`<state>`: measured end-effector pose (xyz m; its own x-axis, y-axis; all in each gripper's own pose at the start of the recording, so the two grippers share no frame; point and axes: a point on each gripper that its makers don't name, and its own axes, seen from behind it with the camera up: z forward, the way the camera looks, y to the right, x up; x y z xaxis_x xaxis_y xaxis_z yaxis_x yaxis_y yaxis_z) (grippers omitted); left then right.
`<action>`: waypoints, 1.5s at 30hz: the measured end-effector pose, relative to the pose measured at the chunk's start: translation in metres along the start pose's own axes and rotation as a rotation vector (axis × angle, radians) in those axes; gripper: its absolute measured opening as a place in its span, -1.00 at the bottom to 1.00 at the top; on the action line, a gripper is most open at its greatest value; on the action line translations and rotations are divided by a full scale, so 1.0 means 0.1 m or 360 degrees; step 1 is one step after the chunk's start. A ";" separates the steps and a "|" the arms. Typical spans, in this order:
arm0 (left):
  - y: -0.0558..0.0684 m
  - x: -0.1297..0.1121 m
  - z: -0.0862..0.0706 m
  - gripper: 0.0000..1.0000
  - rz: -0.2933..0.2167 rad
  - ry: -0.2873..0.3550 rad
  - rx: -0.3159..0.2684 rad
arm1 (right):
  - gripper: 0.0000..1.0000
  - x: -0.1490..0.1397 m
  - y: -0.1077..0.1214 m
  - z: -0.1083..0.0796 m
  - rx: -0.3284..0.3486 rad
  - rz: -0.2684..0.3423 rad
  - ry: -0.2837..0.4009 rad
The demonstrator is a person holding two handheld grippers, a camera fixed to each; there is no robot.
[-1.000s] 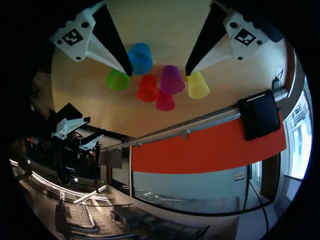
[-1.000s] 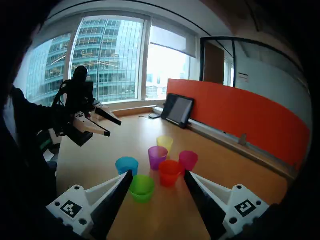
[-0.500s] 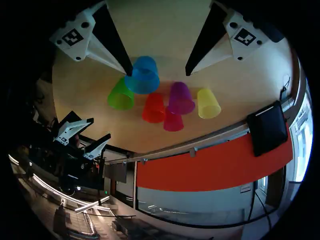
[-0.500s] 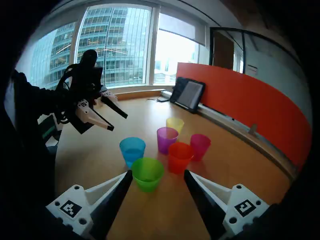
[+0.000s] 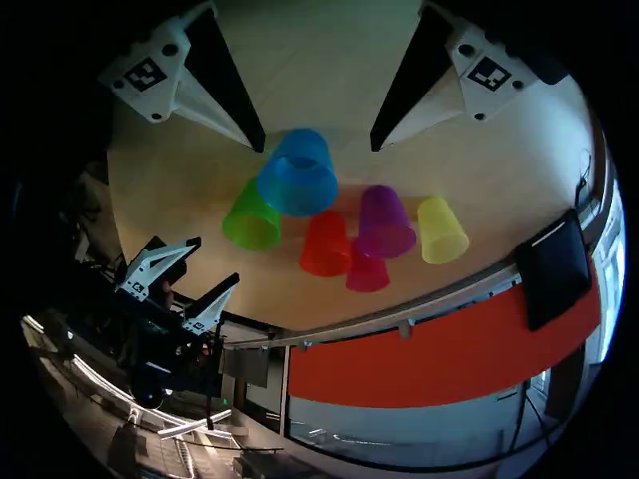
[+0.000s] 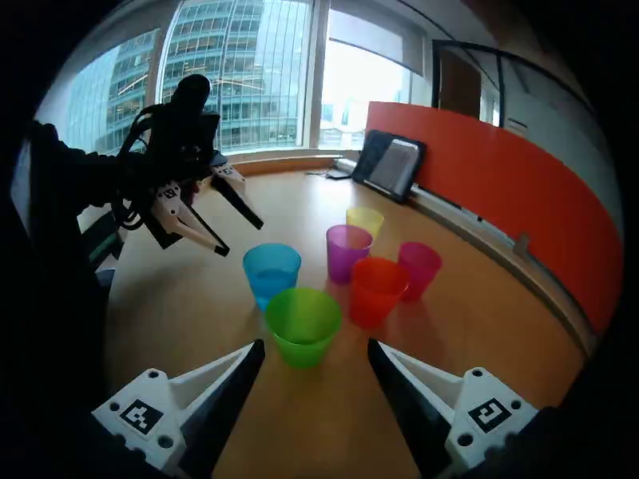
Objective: Pour water
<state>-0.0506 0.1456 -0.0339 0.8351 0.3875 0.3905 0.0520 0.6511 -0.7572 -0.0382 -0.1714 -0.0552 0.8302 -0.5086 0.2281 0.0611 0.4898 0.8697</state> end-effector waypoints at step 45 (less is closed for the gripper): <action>0.20 -0.02 0.69 0.96 0.0072 -0.0129 -0.0198 | 0.99 -0.16 -0.05 0.68 0.0137 -0.0006 -0.0158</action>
<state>-0.0888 0.2025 -0.0138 0.7916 0.4693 0.3914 0.0869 0.5476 -0.8322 -0.0897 -0.2144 -0.0336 0.7710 -0.5799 0.2633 0.0129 0.4275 0.9039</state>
